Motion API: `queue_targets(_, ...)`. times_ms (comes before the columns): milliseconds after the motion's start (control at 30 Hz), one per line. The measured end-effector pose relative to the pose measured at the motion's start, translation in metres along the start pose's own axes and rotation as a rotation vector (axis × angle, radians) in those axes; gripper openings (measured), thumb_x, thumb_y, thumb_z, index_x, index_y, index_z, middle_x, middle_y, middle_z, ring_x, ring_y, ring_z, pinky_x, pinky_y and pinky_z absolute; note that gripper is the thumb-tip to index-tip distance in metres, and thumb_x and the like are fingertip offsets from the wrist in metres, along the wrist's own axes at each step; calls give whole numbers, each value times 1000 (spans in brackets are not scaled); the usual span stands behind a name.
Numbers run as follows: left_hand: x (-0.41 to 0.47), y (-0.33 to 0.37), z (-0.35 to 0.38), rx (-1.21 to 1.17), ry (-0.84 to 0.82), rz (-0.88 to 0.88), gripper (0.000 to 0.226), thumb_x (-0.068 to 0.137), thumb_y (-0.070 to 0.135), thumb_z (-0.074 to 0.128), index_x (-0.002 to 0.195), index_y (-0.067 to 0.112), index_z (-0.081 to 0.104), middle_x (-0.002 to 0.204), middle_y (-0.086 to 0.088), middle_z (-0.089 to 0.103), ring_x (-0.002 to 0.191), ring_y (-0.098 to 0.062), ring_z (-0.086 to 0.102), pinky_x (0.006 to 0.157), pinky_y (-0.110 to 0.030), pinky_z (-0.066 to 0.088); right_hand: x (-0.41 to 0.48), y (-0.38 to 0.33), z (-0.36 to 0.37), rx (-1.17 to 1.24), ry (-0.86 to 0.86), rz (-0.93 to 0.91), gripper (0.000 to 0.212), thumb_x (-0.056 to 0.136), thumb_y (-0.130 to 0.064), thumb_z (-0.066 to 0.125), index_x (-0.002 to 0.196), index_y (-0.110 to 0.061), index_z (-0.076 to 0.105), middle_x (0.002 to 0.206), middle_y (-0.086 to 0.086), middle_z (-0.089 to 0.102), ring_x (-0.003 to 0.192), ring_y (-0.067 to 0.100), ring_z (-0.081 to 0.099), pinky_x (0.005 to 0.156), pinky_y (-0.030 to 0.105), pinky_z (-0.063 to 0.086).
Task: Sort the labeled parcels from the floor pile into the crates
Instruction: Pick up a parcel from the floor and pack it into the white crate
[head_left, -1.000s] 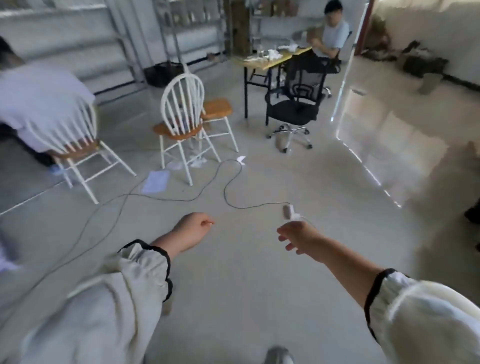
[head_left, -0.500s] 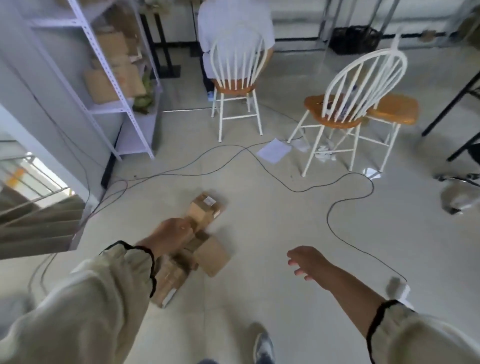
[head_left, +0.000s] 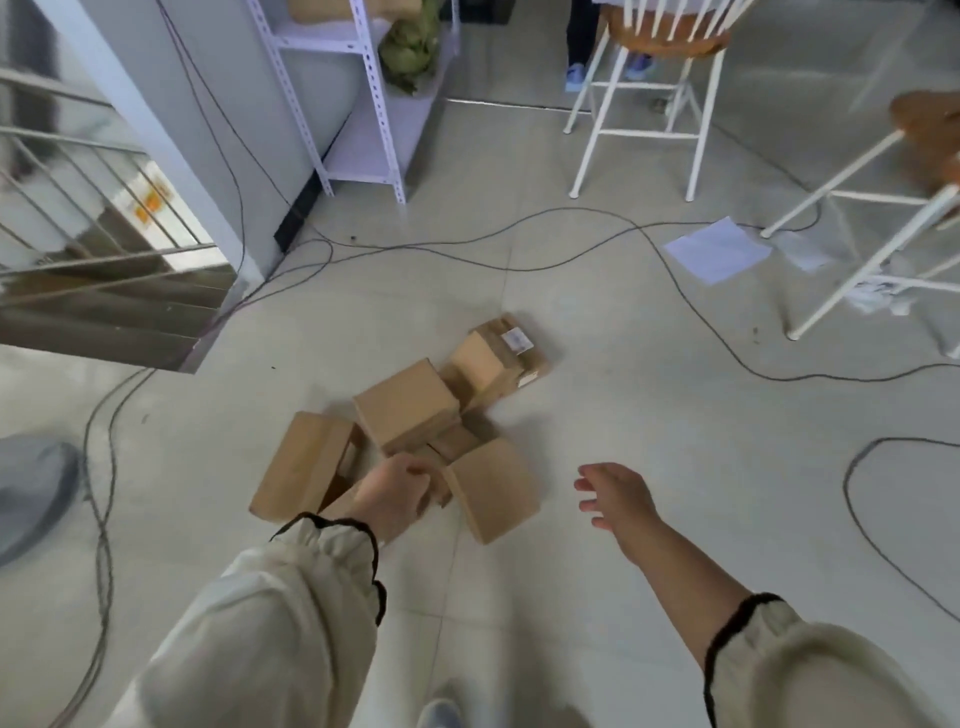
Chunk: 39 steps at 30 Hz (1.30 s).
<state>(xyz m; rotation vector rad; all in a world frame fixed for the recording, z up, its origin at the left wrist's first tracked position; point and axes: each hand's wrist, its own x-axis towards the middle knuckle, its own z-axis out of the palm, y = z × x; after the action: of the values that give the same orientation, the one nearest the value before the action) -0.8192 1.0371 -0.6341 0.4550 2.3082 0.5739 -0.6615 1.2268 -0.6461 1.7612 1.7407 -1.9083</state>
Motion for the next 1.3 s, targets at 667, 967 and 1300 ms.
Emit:
queue_targets(667,295,-165,253,-83,126,137,77,76,50,71,141,26,37,127,0,54,112,-17,53,94,-32,49,341,183,132,-266,-173,-166,51,99,-34,43,145,-14,36,148,5,39,134,24,39,109,36,32)
queue_targets(967,299,-140,242,-26,304,412,79,71,43,77,139,31,38,126,11,36,107,-6,42,90,-23,40,350,158,110,115,-40,-112,27,95,-32,43,85,-16,62,87,7,62,76,24,54,73,34,43)
queue_targets(1300,286,-156,289,474,466,1007,72,64,33,66,129,11,45,111,-15,50,95,-33,58,80,-36,55,349,187,65,99,-132,14,23,93,-22,54,101,-2,63,91,14,63,72,23,59,58,29,49)
